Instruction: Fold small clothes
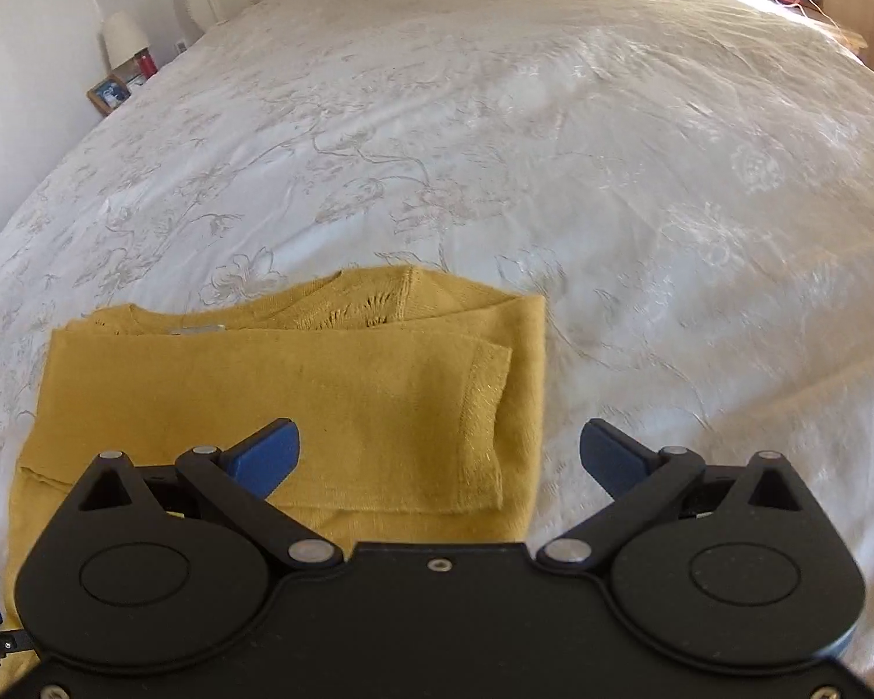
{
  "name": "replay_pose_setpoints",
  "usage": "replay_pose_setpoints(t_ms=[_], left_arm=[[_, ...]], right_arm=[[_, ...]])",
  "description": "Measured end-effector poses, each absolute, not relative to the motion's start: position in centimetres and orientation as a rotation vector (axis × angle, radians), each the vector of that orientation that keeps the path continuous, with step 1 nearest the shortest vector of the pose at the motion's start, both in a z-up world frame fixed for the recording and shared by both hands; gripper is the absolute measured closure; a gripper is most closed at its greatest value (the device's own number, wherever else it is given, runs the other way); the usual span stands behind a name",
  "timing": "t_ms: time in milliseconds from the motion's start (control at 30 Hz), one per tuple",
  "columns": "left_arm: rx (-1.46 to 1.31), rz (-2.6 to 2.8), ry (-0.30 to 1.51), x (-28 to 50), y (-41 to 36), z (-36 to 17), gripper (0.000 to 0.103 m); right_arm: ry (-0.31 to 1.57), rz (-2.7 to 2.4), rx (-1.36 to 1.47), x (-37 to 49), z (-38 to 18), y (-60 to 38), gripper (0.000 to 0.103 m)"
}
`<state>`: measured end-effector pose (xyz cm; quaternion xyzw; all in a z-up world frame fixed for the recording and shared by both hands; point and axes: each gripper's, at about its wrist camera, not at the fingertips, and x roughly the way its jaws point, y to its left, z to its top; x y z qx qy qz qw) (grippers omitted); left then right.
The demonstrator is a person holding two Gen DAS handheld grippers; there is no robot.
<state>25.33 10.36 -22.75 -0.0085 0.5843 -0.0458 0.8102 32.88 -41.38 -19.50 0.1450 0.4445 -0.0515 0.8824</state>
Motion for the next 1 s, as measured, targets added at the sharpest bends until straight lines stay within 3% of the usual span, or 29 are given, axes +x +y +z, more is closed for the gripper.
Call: replay_pose_setpoints(t_ms=[267,500,767,1000], left_arm=[[-0.017,-0.096,1.25,25.9,10.3,-23.1,0.0],[-0.017,-0.09,1.26,25.7,10.2,-23.2,0.0],[-0.017,-0.086,1.232,25.5,10.3,-23.0,0.0],[-0.01,-0.086,1.189,24.3,10.3,-23.2,0.0]], right_arm=[[0.846,0.096,0.468,34.3,-19.7,-41.0,0.004],[1.044,-0.062,0.442,35.6,-23.9,-42.0,0.003],[0.981,-0.084,0.462,30.4,-21.4,-42.2,0.001],[1.078,-0.137,0.505,23.2,-21.6,-40.8,0.001]])
